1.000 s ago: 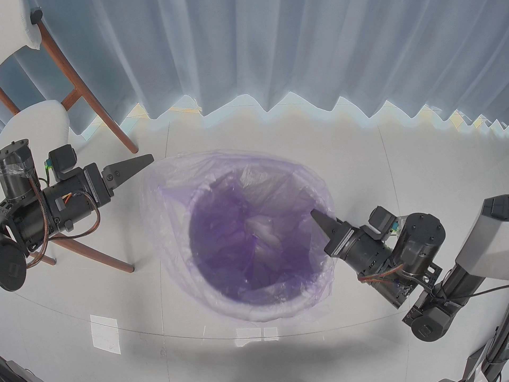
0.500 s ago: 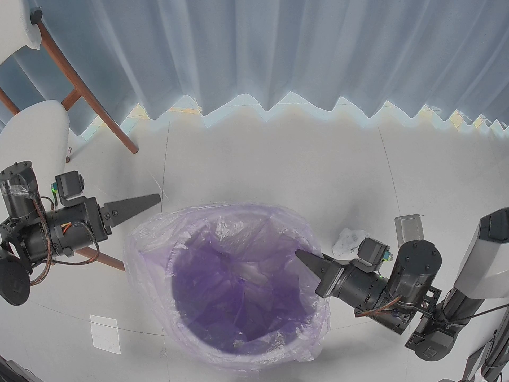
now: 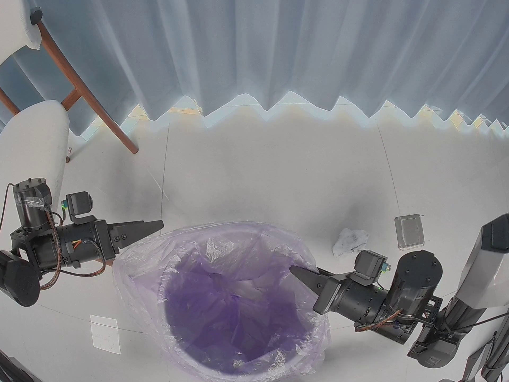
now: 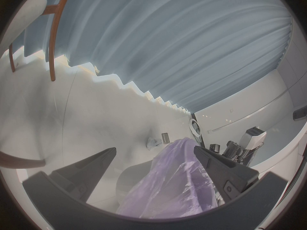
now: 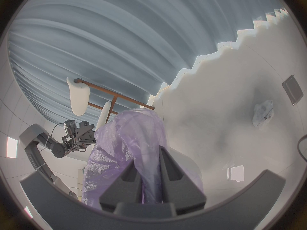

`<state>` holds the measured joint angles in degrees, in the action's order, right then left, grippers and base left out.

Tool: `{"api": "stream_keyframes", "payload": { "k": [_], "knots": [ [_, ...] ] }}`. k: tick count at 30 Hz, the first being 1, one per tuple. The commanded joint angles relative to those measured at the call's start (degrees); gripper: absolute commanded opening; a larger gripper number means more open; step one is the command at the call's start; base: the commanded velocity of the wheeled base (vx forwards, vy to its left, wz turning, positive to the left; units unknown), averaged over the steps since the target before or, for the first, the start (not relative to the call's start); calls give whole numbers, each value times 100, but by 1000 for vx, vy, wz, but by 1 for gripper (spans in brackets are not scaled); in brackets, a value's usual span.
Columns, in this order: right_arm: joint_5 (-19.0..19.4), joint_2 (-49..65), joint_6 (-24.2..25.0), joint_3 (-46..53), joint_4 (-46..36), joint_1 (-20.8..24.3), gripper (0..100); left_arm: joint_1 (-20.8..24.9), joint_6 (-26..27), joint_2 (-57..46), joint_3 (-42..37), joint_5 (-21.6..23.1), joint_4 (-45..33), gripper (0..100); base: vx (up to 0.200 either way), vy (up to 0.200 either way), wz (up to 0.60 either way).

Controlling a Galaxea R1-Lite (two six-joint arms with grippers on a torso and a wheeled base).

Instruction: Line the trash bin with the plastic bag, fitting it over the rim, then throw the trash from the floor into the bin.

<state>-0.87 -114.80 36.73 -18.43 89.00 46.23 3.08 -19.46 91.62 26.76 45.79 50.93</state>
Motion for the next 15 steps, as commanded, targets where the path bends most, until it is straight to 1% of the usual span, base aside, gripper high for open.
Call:
{"api": "stream_keyframes", "payload": {
  "k": [1,4,6,13,14,15],
  "knots": [
    [-1,1,1,-2,91,18,0,-1,56,101,-136,176,4,100,0,0,0],
    [-10,1,1,6,91,18,0,-27,188,110,-171,334,4,100,0,0,0],
    [-10,1,1,-2,91,62,0,-27,302,128,-215,334,4,100,0,0,0],
    [-10,1,1,-2,100,88,0,-36,320,303,-189,299,4,100,0,0,0],
    [-10,1,1,-2,91,88,0,-36,320,303,-189,299,4,0,0,0,0],
    [-10,1,1,-2,100,88,0,-36,320,303,-180,290,4,0,0,0,0]
  ]
}}
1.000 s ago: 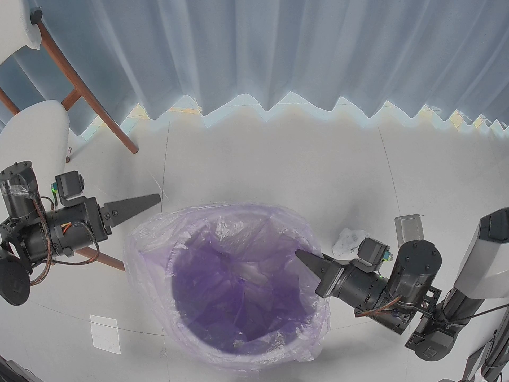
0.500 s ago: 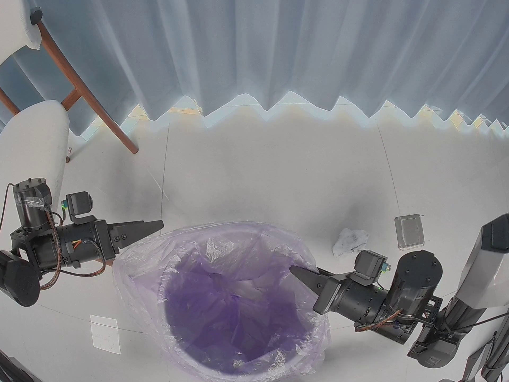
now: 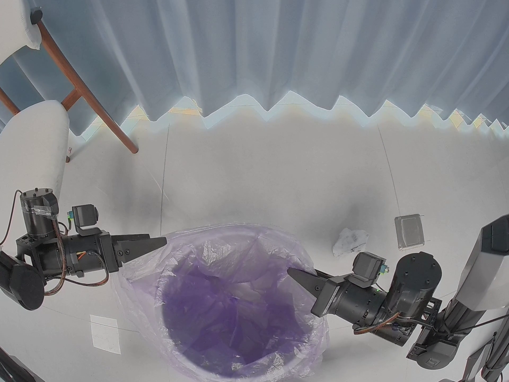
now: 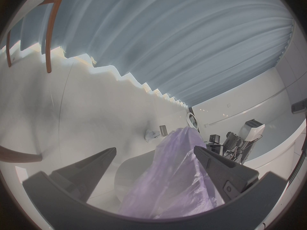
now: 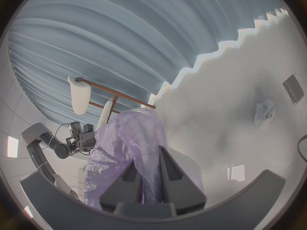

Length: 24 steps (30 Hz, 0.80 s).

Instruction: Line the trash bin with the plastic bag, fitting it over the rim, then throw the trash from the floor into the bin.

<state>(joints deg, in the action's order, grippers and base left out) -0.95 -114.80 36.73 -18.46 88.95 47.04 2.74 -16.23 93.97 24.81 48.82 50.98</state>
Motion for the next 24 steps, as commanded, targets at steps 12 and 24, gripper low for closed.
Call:
{"api": "stream_keyframes", "payload": {
  "k": [12,24],
  "knots": [
    [-10,72,10,79,105,244,0,-11,-30,140,253,-31,8,0,0,0,0],
    [121,608,36,299,105,560,0,7,-56,315,332,-119,61,0,0,0,0]
  ]
}}
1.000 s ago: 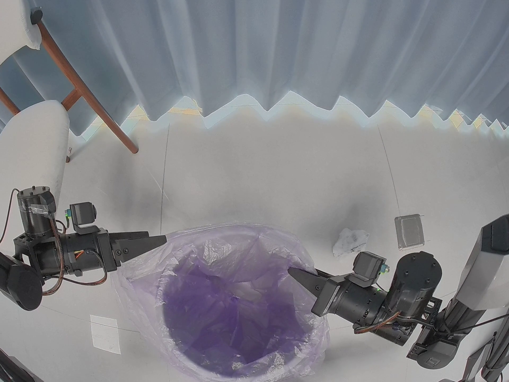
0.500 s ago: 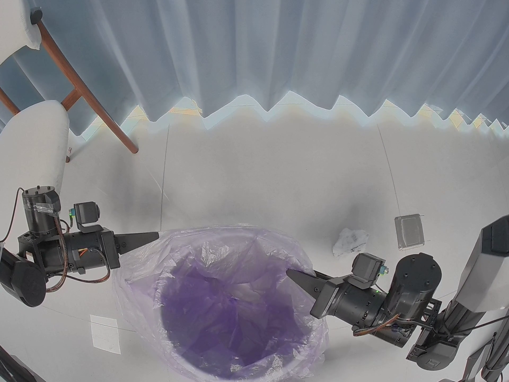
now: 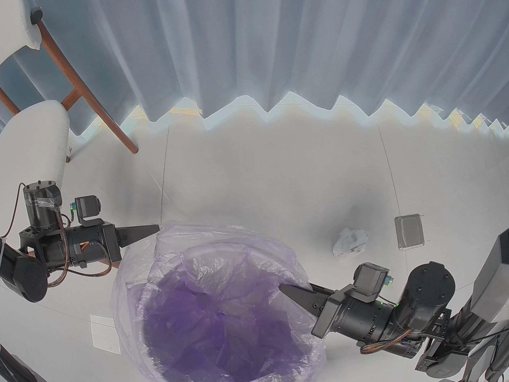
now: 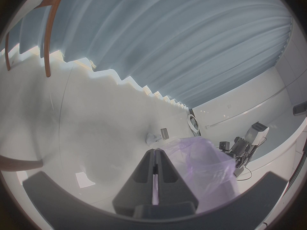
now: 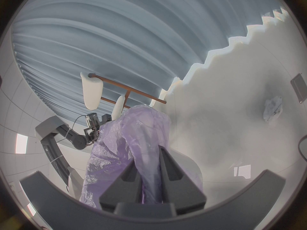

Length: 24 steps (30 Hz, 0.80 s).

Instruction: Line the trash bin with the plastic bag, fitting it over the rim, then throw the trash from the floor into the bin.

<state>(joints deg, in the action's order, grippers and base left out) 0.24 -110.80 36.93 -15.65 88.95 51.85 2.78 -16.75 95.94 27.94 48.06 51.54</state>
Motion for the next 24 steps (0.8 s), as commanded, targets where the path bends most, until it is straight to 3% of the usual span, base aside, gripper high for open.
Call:
{"api": "stream_keyframes", "payload": {
  "k": [1,24],
  "knots": [
    [2,243,52,18,96,106,0,3,-4,153,36,-68,5,0,0,0,0],
    [134,744,254,-219,96,-263,0,30,58,302,-52,-112,14,0,0,0,0]
  ]
}}
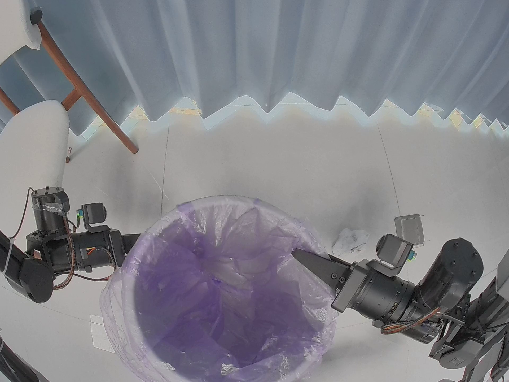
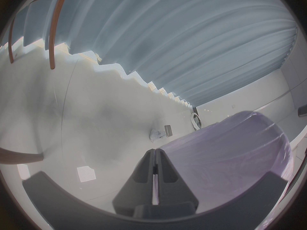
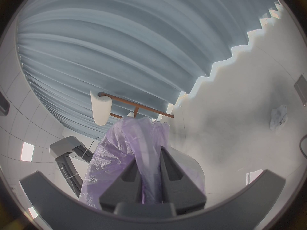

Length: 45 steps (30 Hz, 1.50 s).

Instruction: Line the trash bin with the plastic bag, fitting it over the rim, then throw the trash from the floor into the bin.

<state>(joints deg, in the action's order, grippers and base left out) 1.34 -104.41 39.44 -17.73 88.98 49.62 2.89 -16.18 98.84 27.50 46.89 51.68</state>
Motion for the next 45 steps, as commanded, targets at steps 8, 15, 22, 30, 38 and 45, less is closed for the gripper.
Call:
{"api": "stream_keyframes", "payload": {
  "k": [8,15,22,30,38,45],
  "knots": [
    [68,70,-6,-29,93,-119,0,-16,-61,30,-8,-13,255,100,0,0,0],
    [59,-141,-41,-47,93,-224,0,-201,-457,-14,141,-13,501,100,0,0,0],
    [-11,-545,-173,-91,93,-286,0,-983,-861,-58,414,-39,1248,100,0,0,0],
    [-644,-1283,-727,-117,93,-277,0,-737,-1538,-550,256,-39,1380,100,0,0,0],
    [-1101,-1398,-1166,-91,93,-136,0,625,-1511,-902,-149,-118,1011,100,0,0,0],
    [-1242,-1389,-1351,-91,93,-128,0,1117,-1098,-1157,1152,-689,-1274,100,0,0,0]
  ]
}}
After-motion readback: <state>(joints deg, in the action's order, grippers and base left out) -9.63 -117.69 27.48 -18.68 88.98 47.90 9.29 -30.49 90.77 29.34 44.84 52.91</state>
